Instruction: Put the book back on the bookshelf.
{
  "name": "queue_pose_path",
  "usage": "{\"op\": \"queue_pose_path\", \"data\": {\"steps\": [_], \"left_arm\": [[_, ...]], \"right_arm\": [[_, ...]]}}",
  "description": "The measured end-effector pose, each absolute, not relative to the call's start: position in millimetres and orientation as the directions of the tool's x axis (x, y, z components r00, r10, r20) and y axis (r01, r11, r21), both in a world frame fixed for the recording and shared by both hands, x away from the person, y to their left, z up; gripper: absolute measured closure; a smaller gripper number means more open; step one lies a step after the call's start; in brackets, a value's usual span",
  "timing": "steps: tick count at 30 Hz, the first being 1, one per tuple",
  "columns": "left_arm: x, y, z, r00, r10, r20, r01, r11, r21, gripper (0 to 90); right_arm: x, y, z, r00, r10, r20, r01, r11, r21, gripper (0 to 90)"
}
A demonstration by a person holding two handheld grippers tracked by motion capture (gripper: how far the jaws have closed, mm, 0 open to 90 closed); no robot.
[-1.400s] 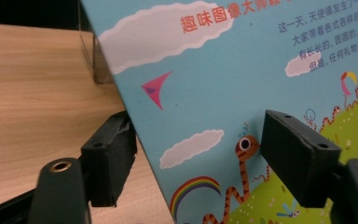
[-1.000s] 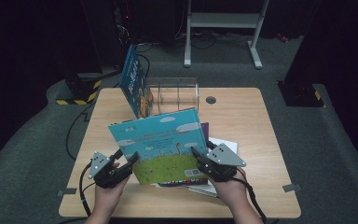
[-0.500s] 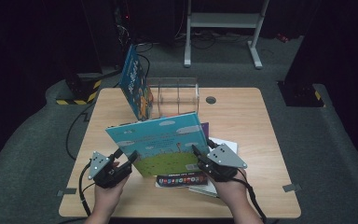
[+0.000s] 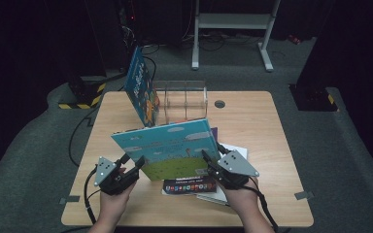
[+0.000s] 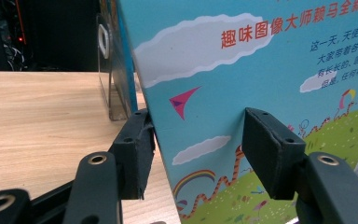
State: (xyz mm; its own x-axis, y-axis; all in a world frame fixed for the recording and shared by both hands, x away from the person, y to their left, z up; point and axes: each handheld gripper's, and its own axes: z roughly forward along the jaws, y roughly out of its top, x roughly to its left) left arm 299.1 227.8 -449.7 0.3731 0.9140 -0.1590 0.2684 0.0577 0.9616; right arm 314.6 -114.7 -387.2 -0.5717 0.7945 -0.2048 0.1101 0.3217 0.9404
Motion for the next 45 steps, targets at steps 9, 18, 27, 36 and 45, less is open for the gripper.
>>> {"op": "queue_pose_path", "data": {"steps": [9, 18, 27, 36, 45], "left_arm": [[305.3, 217.8, -447.0, 0.388, 0.911, -0.139, 0.269, 0.032, 0.962, 44.4], [314.9, 203.4, -441.9, 0.411, 0.904, -0.12, 0.258, 0.011, 0.966, 44.4], [325.6, 190.4, -434.6, 0.434, 0.896, -0.1, 0.25, -0.014, 0.968, 44.4], [338.5, 183.4, -435.9, 0.465, 0.88, -0.098, 0.258, -0.029, 0.966, 44.3], [354.8, 186.0, -437.6, 0.492, 0.862, -0.121, 0.268, -0.018, 0.963, 43.6]], "right_arm": [[314.3, -123.1, -391.2, -0.549, 0.813, -0.193, 0.116, 0.303, 0.946, 53.1], [314.1, -136.7, -393.0, -0.514, 0.839, -0.177, 0.114, 0.272, 0.956, 52.3], [314.9, -149.2, -391.9, -0.483, 0.861, -0.16, 0.113, 0.243, 0.964, 51.8], [313.7, -157.4, -395.8, -0.457, 0.877, -0.153, 0.123, 0.232, 0.965, 52.2], [304.1, -161.4, -396.6, -0.485, 0.865, -0.125, 0.119, 0.207, 0.971, 56.4]]}}
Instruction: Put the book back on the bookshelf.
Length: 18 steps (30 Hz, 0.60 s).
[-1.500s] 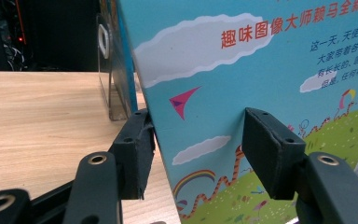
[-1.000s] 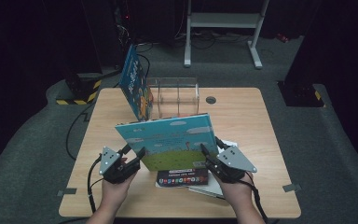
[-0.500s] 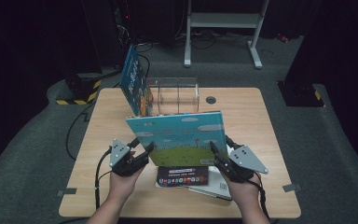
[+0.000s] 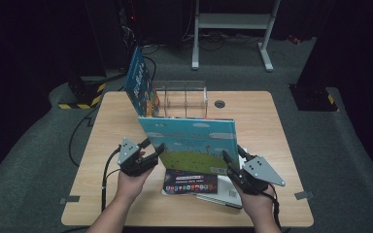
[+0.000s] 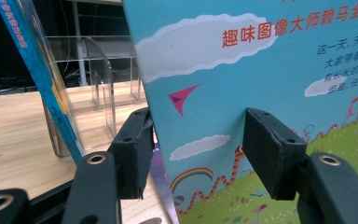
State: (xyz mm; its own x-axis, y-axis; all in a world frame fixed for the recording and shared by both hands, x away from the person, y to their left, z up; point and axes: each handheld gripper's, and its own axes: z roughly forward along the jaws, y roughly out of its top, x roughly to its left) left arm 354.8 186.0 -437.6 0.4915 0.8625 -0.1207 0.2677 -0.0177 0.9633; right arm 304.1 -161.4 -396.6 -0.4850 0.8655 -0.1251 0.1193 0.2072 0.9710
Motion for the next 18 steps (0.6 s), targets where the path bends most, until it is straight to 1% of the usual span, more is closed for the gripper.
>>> {"op": "queue_pose_path", "data": {"steps": [6, 9, 13, 18], "left_arm": [[358.3, 186.8, -438.6, 0.514, 0.851, -0.109, 0.248, -0.025, 0.968, 43.4], [358.1, 188.5, -440.5, 0.518, 0.845, -0.131, 0.255, -0.007, 0.967, 43.1], [356.7, 189.6, -442.8, 0.515, 0.846, -0.137, 0.254, 0.001, 0.967, 44.2], [356.6, 191.9, -444.1, 0.522, 0.843, -0.131, 0.25, -0.005, 0.968, 44.1]], "right_arm": [[298.7, -163.1, -397.3, -0.494, 0.86, -0.123, 0.121, 0.208, 0.971, 55.7], [294.3, -162.8, -398.3, -0.5, 0.857, -0.126, 0.111, 0.208, 0.972, 55.9], [284.7, -160.2, -398.2, -0.528, 0.838, -0.139, 0.095, 0.221, 0.971, 56.2], [280.1, -156.2, -400.0, -0.522, 0.84, -0.145, 0.087, 0.222, 0.971, 55.1]]}}
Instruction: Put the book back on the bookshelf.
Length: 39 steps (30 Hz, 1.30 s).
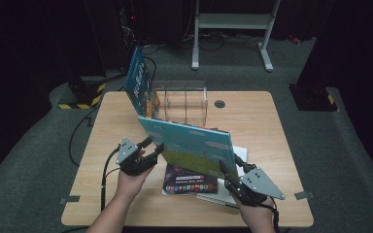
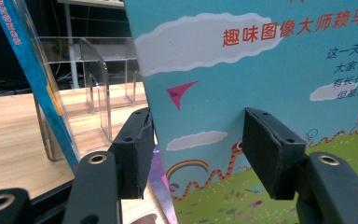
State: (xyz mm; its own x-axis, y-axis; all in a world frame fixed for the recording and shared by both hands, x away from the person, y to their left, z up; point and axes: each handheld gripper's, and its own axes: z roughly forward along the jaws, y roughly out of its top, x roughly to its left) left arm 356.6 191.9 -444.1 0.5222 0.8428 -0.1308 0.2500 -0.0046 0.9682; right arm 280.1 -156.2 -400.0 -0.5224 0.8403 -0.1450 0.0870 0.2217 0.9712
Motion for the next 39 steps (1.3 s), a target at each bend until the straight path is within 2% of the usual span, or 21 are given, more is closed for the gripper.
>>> {"op": "queue_pose_path", "data": {"steps": [12, 22, 36, 38, 39], "left_arm": [[351.8, 195.0, -447.5, 0.528, 0.84, -0.129, 0.236, 0.001, 0.972, 43.9], [353.6, 193.8, -447.0, 0.524, 0.842, -0.131, 0.238, 0.003, 0.971, 43.7], [356.6, 192.7, -446.7, 0.512, 0.85, -0.124, 0.243, -0.005, 0.97, 41.7], [356.9, 191.1, -446.5, 0.5, 0.86, -0.102, 0.236, -0.022, 0.971, 41.7], [356.4, 190.8, -446.7, 0.527, 0.844, -0.098, 0.223, -0.026, 0.974, 43.7]], "right_arm": [[282.2, -157.7, -397.2, -0.54, 0.832, -0.127, 0.096, 0.21, 0.973, 56.5], [287.8, -157.1, -391.3, -0.592, 0.798, -0.114, 0.099, 0.213, 0.972, 54.8], [291.3, -160.2, -387.8, -0.675, 0.731, -0.101, 0.098, 0.224, 0.97, 67.0], [290.0, -160.3, -387.6, -0.698, 0.708, -0.11, 0.089, 0.238, 0.967, 70.2], [288.8, -160.0, -387.8, -0.704, 0.701, -0.112, 0.086, 0.241, 0.967, 72.3]]}}
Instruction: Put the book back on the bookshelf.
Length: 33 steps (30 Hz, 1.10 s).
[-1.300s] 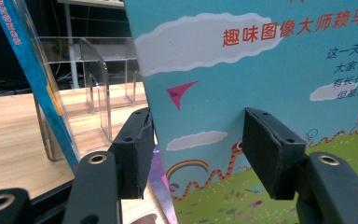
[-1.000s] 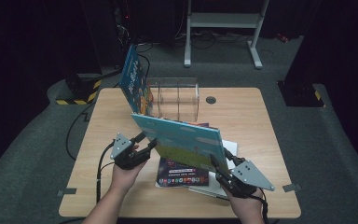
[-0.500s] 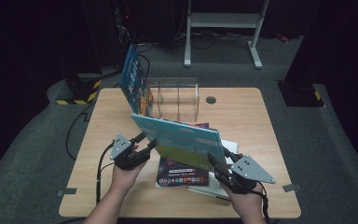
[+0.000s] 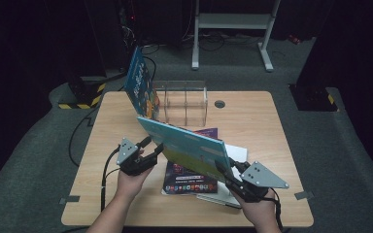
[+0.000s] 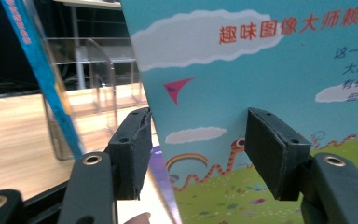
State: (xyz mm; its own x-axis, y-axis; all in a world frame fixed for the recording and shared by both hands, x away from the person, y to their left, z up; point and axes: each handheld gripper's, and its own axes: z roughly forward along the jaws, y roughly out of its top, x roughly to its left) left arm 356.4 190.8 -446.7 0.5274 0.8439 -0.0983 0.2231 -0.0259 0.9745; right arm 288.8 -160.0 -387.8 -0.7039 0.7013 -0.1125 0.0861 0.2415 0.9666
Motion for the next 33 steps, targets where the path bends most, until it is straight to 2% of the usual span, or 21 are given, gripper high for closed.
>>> {"op": "queue_pose_path", "data": {"steps": [1, 3, 6, 16, 33], "left_arm": [[355.2, 188.7, -446.6, 0.531, 0.843, -0.081, 0.213, -0.04, 0.976, 46.1], [354.6, 185.2, -446.9, 0.523, 0.85, -0.061, 0.211, -0.06, 0.976, 44.8], [354.9, 186.5, -448.8, 0.519, 0.852, -0.073, 0.235, -0.06, 0.97, 43.9], [350.4, 198.5, -454.1, 0.502, 0.862, -0.061, 0.251, -0.079, 0.965, 42.8], [342.5, 205.9, -458.1, 0.517, 0.855, -0.041, 0.277, -0.121, 0.953, 42.0]], "right_arm": [[287.6, -159.6, -387.9, -0.715, 0.687, -0.126, 0.075, 0.254, 0.964, 76.3], [284.4, -156.2, -387.6, -0.739, 0.665, -0.113, 0.084, 0.257, 0.963, 81.3], [283.6, -157.7, -389.7, -0.717, 0.693, -0.071, 0.111, 0.214, 0.971, 81.6], [279.7, -147.5, -389.0, -0.688, 0.721, -0.08, 0.105, 0.208, 0.972, 81.5], [277.6, -141.2, -388.1, -0.639, 0.769, -0.023, 0.148, 0.152, 0.977, 81.4]]}}
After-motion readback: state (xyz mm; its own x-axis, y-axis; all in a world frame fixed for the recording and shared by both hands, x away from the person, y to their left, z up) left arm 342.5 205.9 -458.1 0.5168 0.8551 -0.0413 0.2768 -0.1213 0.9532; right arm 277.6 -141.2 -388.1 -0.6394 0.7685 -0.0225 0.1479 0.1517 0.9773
